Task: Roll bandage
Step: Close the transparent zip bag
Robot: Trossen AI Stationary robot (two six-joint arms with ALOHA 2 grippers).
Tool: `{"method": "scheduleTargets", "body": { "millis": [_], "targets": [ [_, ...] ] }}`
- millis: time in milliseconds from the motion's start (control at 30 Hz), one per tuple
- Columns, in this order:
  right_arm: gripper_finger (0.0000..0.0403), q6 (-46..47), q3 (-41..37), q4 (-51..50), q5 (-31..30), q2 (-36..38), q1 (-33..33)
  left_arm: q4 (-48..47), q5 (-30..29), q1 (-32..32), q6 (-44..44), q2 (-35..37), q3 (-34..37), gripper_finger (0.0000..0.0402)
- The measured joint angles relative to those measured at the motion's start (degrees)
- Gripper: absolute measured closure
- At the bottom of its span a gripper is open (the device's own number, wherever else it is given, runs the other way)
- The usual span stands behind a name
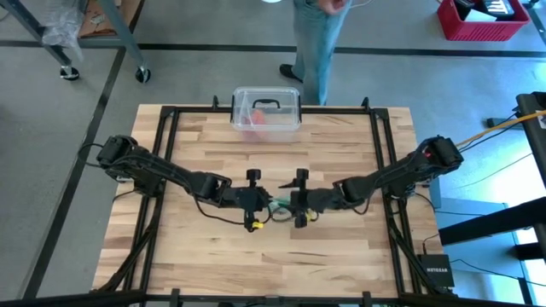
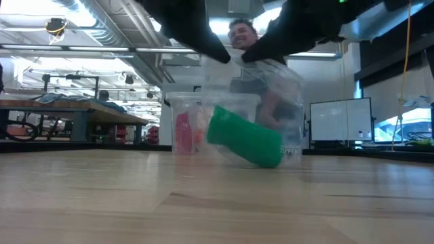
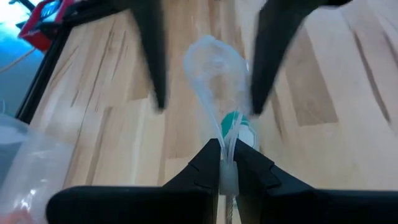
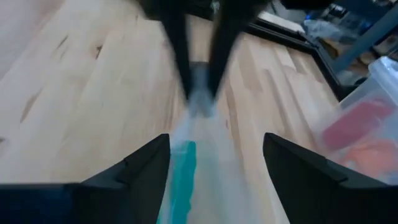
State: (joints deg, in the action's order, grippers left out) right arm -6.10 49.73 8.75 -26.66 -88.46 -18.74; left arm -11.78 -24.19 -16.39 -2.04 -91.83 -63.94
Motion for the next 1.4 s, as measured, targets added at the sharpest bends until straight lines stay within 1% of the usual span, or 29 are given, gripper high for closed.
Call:
{"method": "scheduleTargets", "body": {
  "millis": [100,200,333,433,500,567,667,767,800,833,933,1000,1100,1167,1267,1400],
  "targets": [
    [0.0146,1.91,0.18,0.80,3.67,-0.19,1.63,0.90,-0.03,-1.02,-1.56,0.00,0.00,0.0375],
    [0.0146,2.81,0.14,-0.63,6.73,-0.38,2.24,0.89,0.01,-1.75,-3.41,0.00,0.00,0.0375],
    [0.0148,2.71,0.14,-1.55,8.35,-0.39,2.66,0.88,0.03,-2.04,-4.42,0.00,0.00,0.0375],
    [0.0166,2.64,0.14,-1.66,8.38,-0.40,2.69,0.90,0.01,-1.80,-4.35,0.00,0.00,0.0375],
    [0.0189,2.62,0.14,-1.71,8.22,-0.40,2.69,0.80,0.01,-1.65,-4.31,0.00,0.00,0.0375],
    [0.0223,2.62,0.14,-1.70,8.20,-0.40,2.68,0.70,0.01,-1.65,-4.06,0.00,0.00,0.0375],
    [0.0290,2.59,0.14,-1.70,8.17,-0.40,2.64,0.75,0.01,-1.65,-1.31,0.00,0.00,0.0375],
    [0.0366,2.16,0.14,-1.99,8.09,-0.40,2.64,1.36,-0.04,-1.60,0.55,-0.04,-0.66,0.0374],
    [0.0383,1.38,0.14,-2.15,8.06,-0.40,2.64,1.18,-0.04,-1.57,1.36,-0.07,-1.38,0.0371],
    [0.0392,0.92,0.14,-2.16,8.00,-0.40,2.62,0.59,-0.06,-1.55,1.93,-0.07,-2.13,0.0366],
    [0.0382,1.23,0.14,-2.56,6.99,-0.35,2.62,-3.82,-0.10,-1.81,2.99,-0.07,-4.88,0.0343],
    [0.0380,1.32,0.12,-2.60,6.13,-0.35,2.63,-8.47,-0.04,-2.07,3.84,-0.07,-6.96,0.0325],
    [0.0394,1.31,0.12,-2.85,6.13,-0.35,2.64,-16.65,0.02,-2.48,5.48,-0.04,-9.65,0.0304],
    [0.0397,1.33,0.12,-3.11,6.15,-0.35,2.62,-21.69,0.03,-2.48,8.08,-0.04,-10.61,0.0296],
    [0.0391,1.61,0.12,-3.48,6.19,-0.35,2.64,-24.65,-0.12,-2.20,11.95,-0.04,-10.54,0.0291],
    [0.0395,1.63,0.12,-3.80,6.25,-0.35,2.63,-23.43,-0.17,-1.39,12.07,0.00,-8.69,0.0295]
  ]
}}
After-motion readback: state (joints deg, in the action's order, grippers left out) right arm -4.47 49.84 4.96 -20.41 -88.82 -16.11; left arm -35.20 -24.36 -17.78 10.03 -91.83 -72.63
